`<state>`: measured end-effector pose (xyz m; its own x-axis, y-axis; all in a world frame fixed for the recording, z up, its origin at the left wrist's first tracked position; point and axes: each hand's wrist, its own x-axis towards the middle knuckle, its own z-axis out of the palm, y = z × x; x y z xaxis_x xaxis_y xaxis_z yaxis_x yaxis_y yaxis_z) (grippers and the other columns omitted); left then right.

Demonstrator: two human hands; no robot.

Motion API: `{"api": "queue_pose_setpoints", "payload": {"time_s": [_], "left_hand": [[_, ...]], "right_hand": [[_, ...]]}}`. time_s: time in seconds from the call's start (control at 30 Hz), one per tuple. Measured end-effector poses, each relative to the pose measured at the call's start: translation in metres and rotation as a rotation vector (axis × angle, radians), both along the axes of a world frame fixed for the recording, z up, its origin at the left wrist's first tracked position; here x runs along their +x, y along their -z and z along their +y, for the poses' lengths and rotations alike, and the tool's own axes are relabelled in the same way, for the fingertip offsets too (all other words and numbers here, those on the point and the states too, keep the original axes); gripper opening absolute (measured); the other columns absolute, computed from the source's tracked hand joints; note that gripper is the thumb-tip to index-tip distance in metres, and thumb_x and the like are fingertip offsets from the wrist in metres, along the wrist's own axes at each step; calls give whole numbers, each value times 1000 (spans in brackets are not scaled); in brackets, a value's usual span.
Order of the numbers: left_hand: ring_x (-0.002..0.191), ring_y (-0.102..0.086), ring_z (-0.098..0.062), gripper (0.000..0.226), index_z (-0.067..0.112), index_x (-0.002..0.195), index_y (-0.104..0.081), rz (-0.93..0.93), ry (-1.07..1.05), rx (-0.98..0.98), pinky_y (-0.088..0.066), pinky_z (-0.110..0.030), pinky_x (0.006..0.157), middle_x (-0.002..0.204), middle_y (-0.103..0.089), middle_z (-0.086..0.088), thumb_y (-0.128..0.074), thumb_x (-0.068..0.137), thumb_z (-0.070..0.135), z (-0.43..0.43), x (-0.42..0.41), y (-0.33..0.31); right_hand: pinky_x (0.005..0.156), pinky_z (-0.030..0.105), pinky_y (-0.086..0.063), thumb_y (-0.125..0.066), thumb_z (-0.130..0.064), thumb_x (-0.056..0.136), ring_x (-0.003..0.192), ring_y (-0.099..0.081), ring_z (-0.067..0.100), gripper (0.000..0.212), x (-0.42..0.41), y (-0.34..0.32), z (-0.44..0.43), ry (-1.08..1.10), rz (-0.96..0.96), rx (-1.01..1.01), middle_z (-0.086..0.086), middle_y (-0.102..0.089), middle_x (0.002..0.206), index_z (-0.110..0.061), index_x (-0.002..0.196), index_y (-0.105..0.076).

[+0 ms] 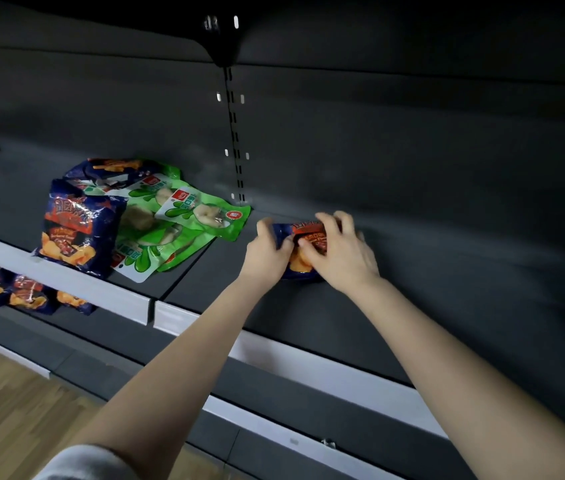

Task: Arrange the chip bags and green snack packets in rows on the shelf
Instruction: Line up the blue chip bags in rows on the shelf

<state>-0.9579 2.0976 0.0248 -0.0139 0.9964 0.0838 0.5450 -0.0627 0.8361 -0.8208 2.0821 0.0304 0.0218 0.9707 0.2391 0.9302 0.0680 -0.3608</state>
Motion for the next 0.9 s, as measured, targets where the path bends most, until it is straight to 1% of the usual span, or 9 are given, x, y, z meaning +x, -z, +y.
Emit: {"api": "queue_pose_setpoints", "payload": {"time_s": [0.17,0.3,0.33,0.4,0.47,0.6,0.67,0.77,0.9], "left_hand": [[113,-55,-24,45,11,134,-30,-116,87,-63,-39,-24,86,123,-58,-10,-48,93,9,8,9,2],[125,-45,-14,55,9,136,-30,-242,172,5,-39,-25,100,133,-49,-3,-48,86,-7,16,26,0],[125,-42,-11,56,9,136,-30,-243,195,48,-38,-21,101,133,-46,-2,-48,86,-8,17,33,-1],[125,-37,-6,58,8,136,-30,-249,241,117,-33,-1,93,131,-42,2,-48,85,-10,16,49,-3],[128,-34,-6,59,7,137,-28,-266,294,142,-28,6,87,135,-41,0,-47,85,-12,14,68,-2],[136,-34,-13,60,11,141,-25,-290,439,95,-32,-7,95,144,-39,-4,-40,88,-12,9,105,-1],[131,-39,-7,61,14,141,-25,-311,497,62,-35,-8,94,143,-40,-2,-37,87,-13,4,120,-2],[111,-49,9,60,18,142,-26,-320,549,21,-38,-10,90,137,-44,3,-37,89,-9,-4,140,-2],[120,-48,-9,60,26,141,-28,-317,609,-29,-38,-35,107,141,-45,1,-37,91,-5,-11,160,1]], "right_hand": [[100,49,-39,-59,-56,83,140,-16,40,93,10,11,0,56,71,-38,4,-1,158,-25,152,-5],[98,44,-42,-67,-57,77,136,-33,38,112,32,16,-3,160,215,-69,7,8,159,-22,151,10],[95,41,-44,-69,-56,77,132,-39,37,114,38,16,-6,180,256,-43,8,11,159,-21,151,10],[91,38,-47,-71,-53,76,127,-46,37,115,49,18,-13,216,318,37,9,12,159,-21,152,8],[92,40,-48,-73,-54,73,128,-45,37,116,60,20,-19,260,339,112,11,6,159,-23,152,7],[107,50,-34,-70,-58,69,134,-33,39,116,88,15,-30,386,239,152,15,-6,157,-32,150,8],[109,50,-31,-69,-57,69,135,-31,38,113,102,14,-38,457,210,137,14,-7,156,-35,149,9],[105,49,-33,-68,-54,72,133,-33,38,110,120,18,-50,537,175,141,13,-7,156,-37,149,8],[103,49,-33,-67,-51,75,132,-34,37,106,140,21,-64,604,149,139,13,-7,155,-36,150,6]]}}
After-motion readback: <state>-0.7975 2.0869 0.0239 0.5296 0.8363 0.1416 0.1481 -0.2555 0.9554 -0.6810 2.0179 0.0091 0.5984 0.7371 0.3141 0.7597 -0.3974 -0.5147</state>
